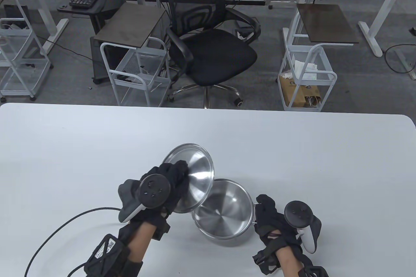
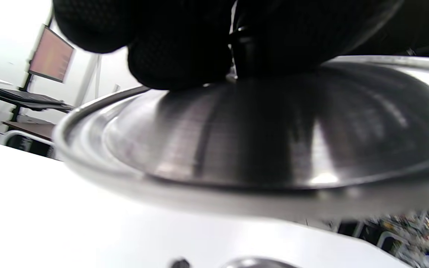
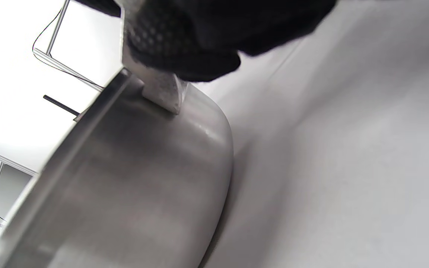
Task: Remove lid from the pot
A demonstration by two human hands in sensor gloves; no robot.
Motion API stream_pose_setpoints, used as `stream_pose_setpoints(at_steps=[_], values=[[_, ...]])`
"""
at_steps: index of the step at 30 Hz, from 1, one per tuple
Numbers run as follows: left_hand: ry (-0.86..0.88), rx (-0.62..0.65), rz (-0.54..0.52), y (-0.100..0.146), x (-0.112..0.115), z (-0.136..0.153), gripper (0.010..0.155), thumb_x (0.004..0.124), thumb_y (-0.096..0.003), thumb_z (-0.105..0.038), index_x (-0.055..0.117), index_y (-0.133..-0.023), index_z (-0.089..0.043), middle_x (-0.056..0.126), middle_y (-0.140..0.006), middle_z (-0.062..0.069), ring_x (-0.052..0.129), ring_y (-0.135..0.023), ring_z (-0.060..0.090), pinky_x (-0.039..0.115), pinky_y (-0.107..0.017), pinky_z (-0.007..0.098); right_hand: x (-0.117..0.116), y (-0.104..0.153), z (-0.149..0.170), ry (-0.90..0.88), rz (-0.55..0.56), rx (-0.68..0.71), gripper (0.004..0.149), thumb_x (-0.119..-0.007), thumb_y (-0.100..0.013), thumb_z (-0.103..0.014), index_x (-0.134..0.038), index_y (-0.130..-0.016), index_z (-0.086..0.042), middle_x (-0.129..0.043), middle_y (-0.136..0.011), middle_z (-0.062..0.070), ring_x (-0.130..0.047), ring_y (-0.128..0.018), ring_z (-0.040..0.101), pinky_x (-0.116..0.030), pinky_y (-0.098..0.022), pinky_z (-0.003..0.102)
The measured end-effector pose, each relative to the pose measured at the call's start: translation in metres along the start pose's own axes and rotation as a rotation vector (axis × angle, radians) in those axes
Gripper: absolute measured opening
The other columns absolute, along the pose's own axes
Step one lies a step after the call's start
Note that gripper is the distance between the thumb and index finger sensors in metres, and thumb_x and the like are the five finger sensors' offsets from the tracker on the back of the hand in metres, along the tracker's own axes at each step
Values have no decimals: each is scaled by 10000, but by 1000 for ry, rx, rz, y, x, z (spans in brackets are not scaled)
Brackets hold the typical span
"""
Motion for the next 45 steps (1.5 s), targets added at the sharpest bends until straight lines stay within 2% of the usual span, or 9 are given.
stream_pose_setpoints(at_steps=[5,8,14,19,33,45], values=[[-20,-81,-72,19,-16,45,542,1057,-260,-65,967,-753,-271,1136,-454,-150,1054,-388,-211,847,-468,334,1,-1,0,5,-2,-1,535,-577,-571,-375,-429,-1012,-113,-902,-516,-172,-861,-130,234,-769,-125,384],[17,-130,-90,30,-17,71,548,1059,-258,-62,967,-757,-269,1135,-465,-141,1056,-394,-197,844,-469,341,1,-1,0,3,-4,-1,535,-578,-570,-375,-430,-1012,-112,-903,-517,-171,-861,-130,234,-768,-126,384],[39,-235,-67,51,-7,117,553,1059,-258,-62,963,-763,-268,1132,-479,-133,1058,-405,-182,842,-470,344,1,-1,0,-6,-7,-3,534,-578,-571,-375,-431,-1013,-112,-902,-519,-172,-861,-132,236,-768,-127,385],[1,-284,-20,61,9,141,559,1061,-252,-63,964,-763,-270,1132,-486,-127,1060,-411,-172,841,-469,348,1,-1,0,-9,-10,-2,535,-578,-571,-375,-431,-1013,-113,-901,-522,-172,-861,-134,236,-768,-128,385],[-120,-367,143,66,44,167,556,1066,-251,-58,972,-759,-265,1139,-478,-119,1066,-408,-166,843,-469,350,1,-1,0,-20,-14,-3,536,-578,-571,-377,-430,-1014,-114,-899,-527,-176,-862,-137,238,-769,-130,386],[-186,-380,217,63,59,167,550,1066,-250,-55,977,-753,-261,1142,-471,-119,1068,-403,-167,844,-467,349,1,-1,0,-22,-18,-2,537,-578,-571,-376,-428,-1014,-112,-899,-531,-172,-862,-136,238,-769,-129,385]])
Point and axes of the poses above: the tracker on the back of each hand, its own z axis roughly to the little-finger side, its own y axis roughly from the fingertips to the wrist, x = y × z, the point moved 4 cm from there along -y, roughly from the wrist to the fingertips
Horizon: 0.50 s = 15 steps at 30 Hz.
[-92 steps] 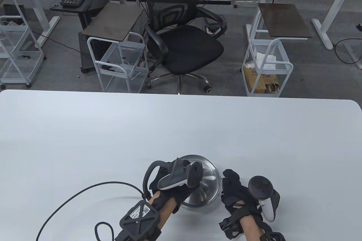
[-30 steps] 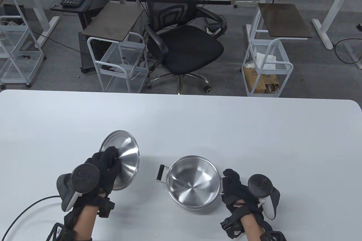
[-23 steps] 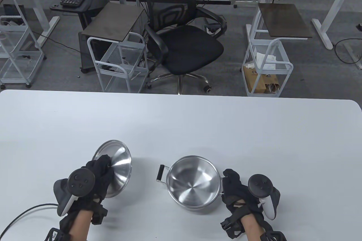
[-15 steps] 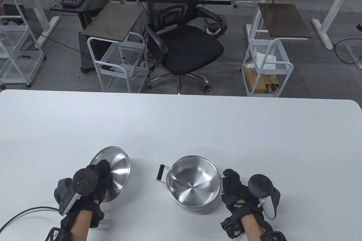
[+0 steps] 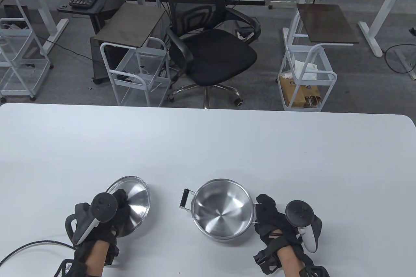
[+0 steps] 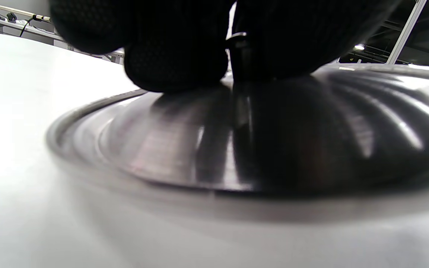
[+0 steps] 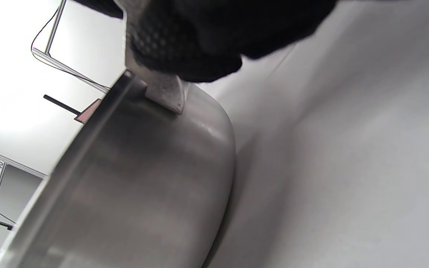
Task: Remove lid from the pot
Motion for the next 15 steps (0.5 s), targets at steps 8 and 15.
stream_pose_setpoints(at_steps=[8,15], values=[[-43,-2,39,-2,8,-4,552,1067,-249,-56,978,-753,-262,1142,-474,-119,1069,-407,-164,843,-468,350,0,0,0,-2,-2,0,537,-578,-571,-377,-428,-1014,-113,-897,-534,-172,-862,-137,238,-768,-129,386],[-92,5,57,-3,14,-10,521,1062,-280,-63,980,-758,-252,1150,-458,-100,1074,-385,-169,846,-467,342,0,0,0,-4,-3,0,538,-578,-571,-377,-428,-1015,-112,-898,-534,-171,-862,-137,239,-768,-130,386]])
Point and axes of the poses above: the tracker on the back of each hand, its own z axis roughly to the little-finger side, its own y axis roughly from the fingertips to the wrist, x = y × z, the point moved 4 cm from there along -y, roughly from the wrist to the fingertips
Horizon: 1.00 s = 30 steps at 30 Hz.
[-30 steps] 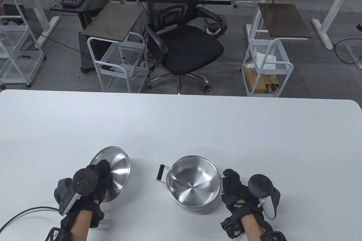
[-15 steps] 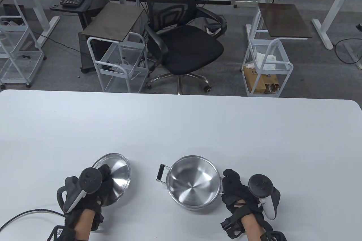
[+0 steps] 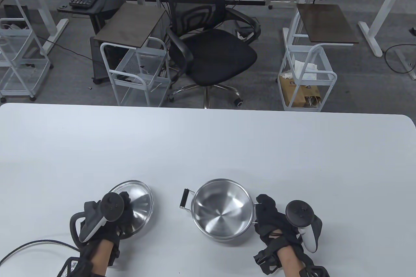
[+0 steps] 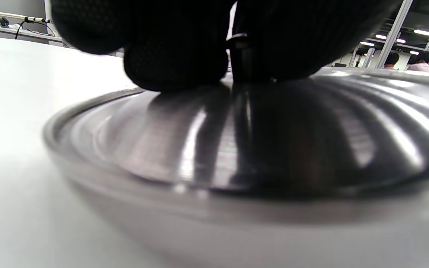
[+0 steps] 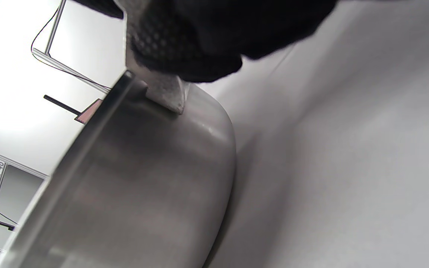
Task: Remove lid from the pot
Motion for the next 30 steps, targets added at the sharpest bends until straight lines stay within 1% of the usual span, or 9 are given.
stream_pose_setpoints(at_steps=[17,21,24,25,27,30], values=[[-76,13,29,-2,8,-15,444,1048,-358,-109,982,-779,-232,1177,-406,-60,1093,-317,-210,852,-466,333,0,0,0,-11,-5,-1,539,-579,-572,-378,-426,-1017,-115,-897,-539,-174,-863,-142,242,-768,-133,388],[-97,11,62,-2,12,-18,430,1035,-399,-129,961,-812,-225,1180,-412,-31,1100,-304,-206,845,-482,333,0,0,0,-13,-7,-1,540,-581,-572,-378,-427,-1018,-115,-897,-542,-175,-864,-144,243,-768,-135,389],[-93,11,56,-3,12,-18,440,1035,-401,-137,951,-823,-229,1181,-416,-30,1102,-306,-206,843,-482,337,0,0,0,-13,-7,0,542,-583,-573,-378,-426,-1019,-116,-899,-541,-173,-864,-145,245,-769,-135,390],[-93,8,53,-2,12,-18,439,1028,-407,-161,943,-832,-231,1180,-426,-31,1105,-309,-202,842,-483,339,0,0,0,-13,-8,0,542,-585,-573,-379,-424,-1020,-117,-899,-543,-174,-866,-146,246,-769,-137,390],[-73,-11,44,-1,10,-16,436,973,-445,-283,907,-874,-243,1173,-497,-9,1123,-335,-165,836,-493,358,1,1,0,-12,-7,3,552,-588,-574,-390,-423,-1026,-119,-897,-561,-183,-870,-159,256,-770,-144,397],[17,-23,2,4,6,-13,502,886,-477,-429,836,-947,-262,1104,-728,50,1148,-468,19,820,-518,415,9,4,1,-15,32,4,592,-592,-569,-436,-420,-1039,-120,-947,-559,-70,-891,-212,291,-776,-186,424]])
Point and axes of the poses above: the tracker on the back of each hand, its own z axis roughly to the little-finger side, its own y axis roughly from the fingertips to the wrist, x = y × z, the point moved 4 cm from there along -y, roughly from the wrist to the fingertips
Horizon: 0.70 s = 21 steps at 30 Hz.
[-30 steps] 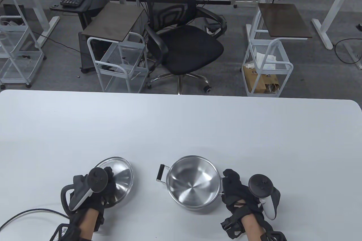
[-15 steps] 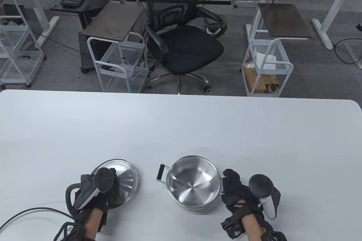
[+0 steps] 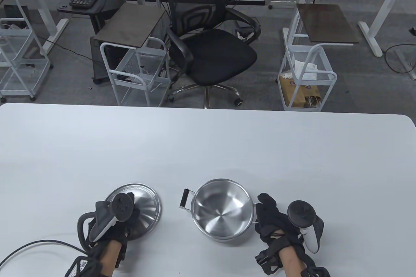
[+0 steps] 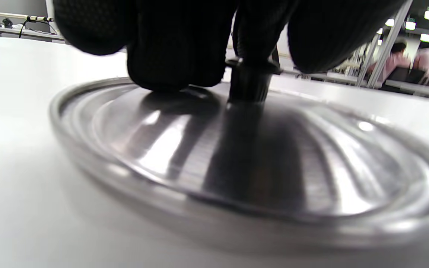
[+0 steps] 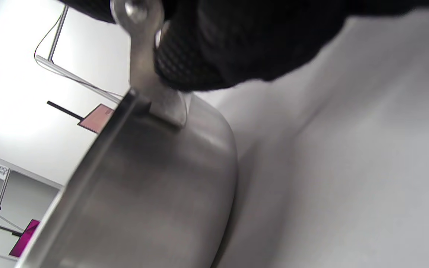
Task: Remove lid from the pot
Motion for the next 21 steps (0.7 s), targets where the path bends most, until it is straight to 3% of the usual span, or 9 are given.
stream_pose_setpoints(at_steps=[3,5,7,11,17,21], values=[[115,22,-34,4,-5,0,566,814,-495,-496,746,-1014,-280,987,-903,104,1068,-663,233,778,-572,497,18,5,0,43,103,7,605,-595,-561,-459,-442,-1047,-133,-923,-668,93,-906,-311,349,-776,-262,472],[174,43,-66,7,-9,-2,592,791,-498,-518,709,-1038,-292,898,-997,113,971,-789,322,736,-606,550,29,9,-2,105,158,27,602,-598,-558,-467,-468,-1049,-143,-852,-810,154,-902,-475,414,-761,-381,537],[248,77,-81,12,-13,-6,614,748,-506,-555,662,-1064,-314,807,-1079,103,854,-905,370,665,-654,596,38,14,-6,157,200,56,600,-605,-555,-471,-486,-1055,-161,-742,-957,178,-821,-713,494,-687,-524,620],[369,191,-168,28,-31,-22,657,718,-506,-596,584,-1102,-353,633,-1192,69,632,-1061,386,514,-721,653,52,29,-28,277,250,189,610,-615,-550,-491,-484,-1071,-202,-542,-1109,159,-585,-967,522,-490,-672,714],[295,382,-245,58,-54,-48,766,659,-493,-727,421,-1152,-418,409,-1280,11,399,-1161,362,340,-761,684,42,57,-75,439,257,447,669,-602,-539,-554,-389,-1100,-258,-377,-1187,90,-272,-1107,469,-211,-716,748],[207,461,-310,75,-62,-62,814,622,-476,-796,356,-1162,-447,327,-1297,-6,314,-1182,354,273,-763,690,21,69,-97,570,235,552,708,-584,-526,-604,-329,-1106,-288,-319,-1202,66,-208,-1119,447,-152,-710,744]])
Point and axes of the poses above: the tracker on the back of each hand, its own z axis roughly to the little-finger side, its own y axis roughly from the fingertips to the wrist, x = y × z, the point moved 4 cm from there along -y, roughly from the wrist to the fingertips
